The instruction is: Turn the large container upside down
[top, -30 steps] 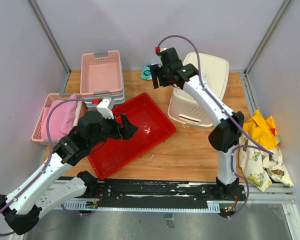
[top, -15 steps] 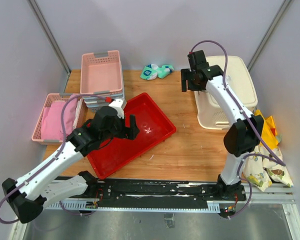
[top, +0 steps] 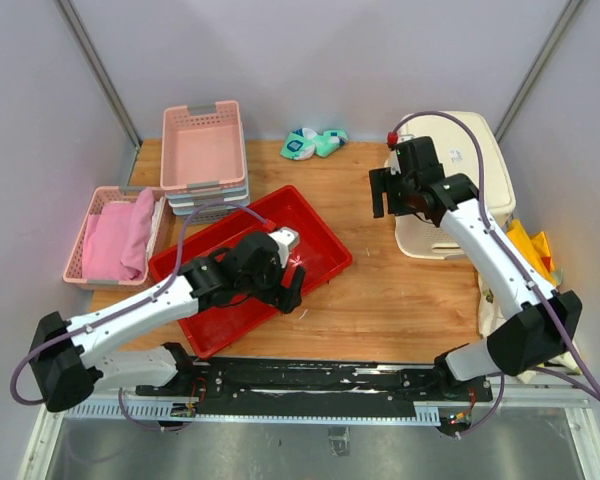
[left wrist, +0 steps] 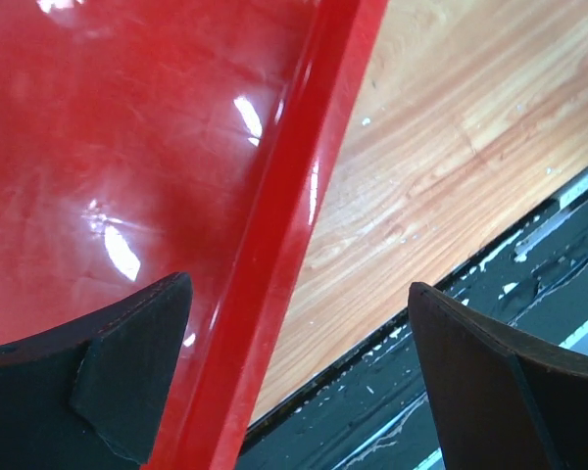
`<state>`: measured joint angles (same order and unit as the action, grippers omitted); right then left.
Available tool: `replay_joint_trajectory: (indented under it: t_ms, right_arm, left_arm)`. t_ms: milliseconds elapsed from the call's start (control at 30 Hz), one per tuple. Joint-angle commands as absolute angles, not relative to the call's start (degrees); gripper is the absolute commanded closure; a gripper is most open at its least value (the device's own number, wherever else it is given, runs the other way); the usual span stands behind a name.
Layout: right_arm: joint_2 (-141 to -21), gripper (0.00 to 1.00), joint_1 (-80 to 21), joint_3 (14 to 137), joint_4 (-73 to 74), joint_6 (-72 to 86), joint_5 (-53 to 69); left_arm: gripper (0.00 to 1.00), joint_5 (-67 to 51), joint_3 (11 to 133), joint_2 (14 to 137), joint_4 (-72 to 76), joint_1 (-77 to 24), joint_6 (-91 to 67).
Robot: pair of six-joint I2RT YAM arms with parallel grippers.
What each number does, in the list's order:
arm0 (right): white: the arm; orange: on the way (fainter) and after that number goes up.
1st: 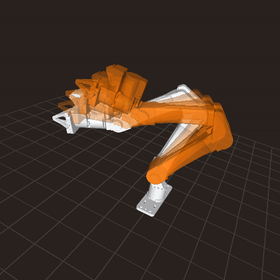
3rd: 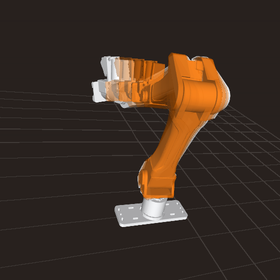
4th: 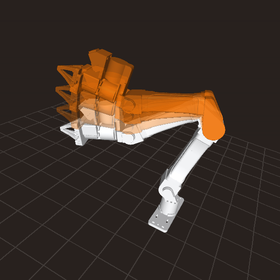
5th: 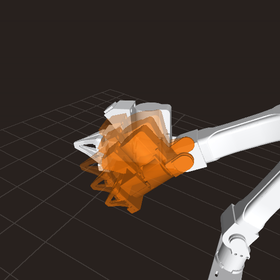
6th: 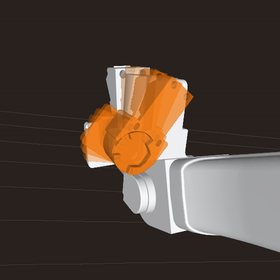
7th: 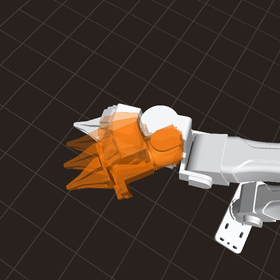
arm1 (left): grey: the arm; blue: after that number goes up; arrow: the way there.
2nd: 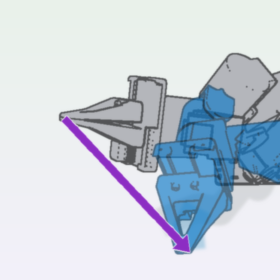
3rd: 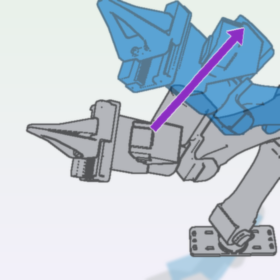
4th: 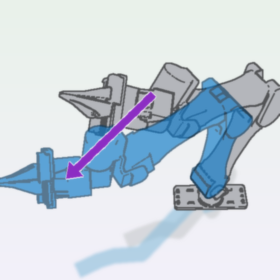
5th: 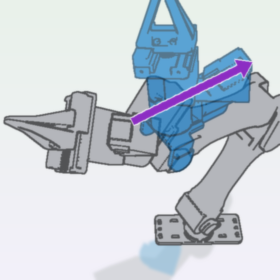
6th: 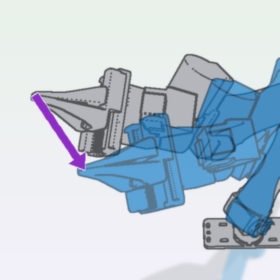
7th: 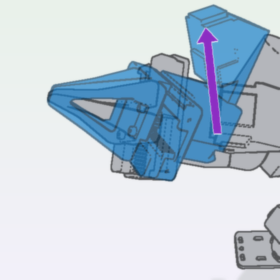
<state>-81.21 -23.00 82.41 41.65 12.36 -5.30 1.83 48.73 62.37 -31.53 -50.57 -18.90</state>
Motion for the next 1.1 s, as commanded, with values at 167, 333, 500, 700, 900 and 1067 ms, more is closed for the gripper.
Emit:
replay_joint_trajectory:
  t_ms: [167,333,500,700,900,1067]
  right_arm:
    - [-90.0,0.23,-22.4,85.0,44.6,7.9,-2.5]
    - [-98.6,0.23,-21.6,89.1,48.4,8.2,-19.2]
    - [-107.7,0.23,-18.1,99.6,48.3,10.9,-31.0]
    - [-112.5,0.23,-16.6,108.8,51.2,10.5,-31.8]
    - [-100.6,0.24,-19.3,99.6,50.0,13.1,-16.6]
    - [-86.0,0.24,-20.4,82.4,45.1,15.7,-6.8]
  left_arm:
    - [0.02,3.0,47.6,71.7,-27.9,-55.3,-19.8]
    - [0.01,5.5,45.0,74.5,-23.9,-55.3,-21.9]
    - [0.04,6.1,45.0,78.3,-21.7,-55.3,-23.4]
    - [0.22,6.0,45.8,79.0,-21.1,-55.3,-23.1]
    - [0.41,5.2,46.2,80.2,-20.1,-55.2,-22.2]
    - [0.57,4.6,47.8,80.9,-18.7,-55.4,-22.8]
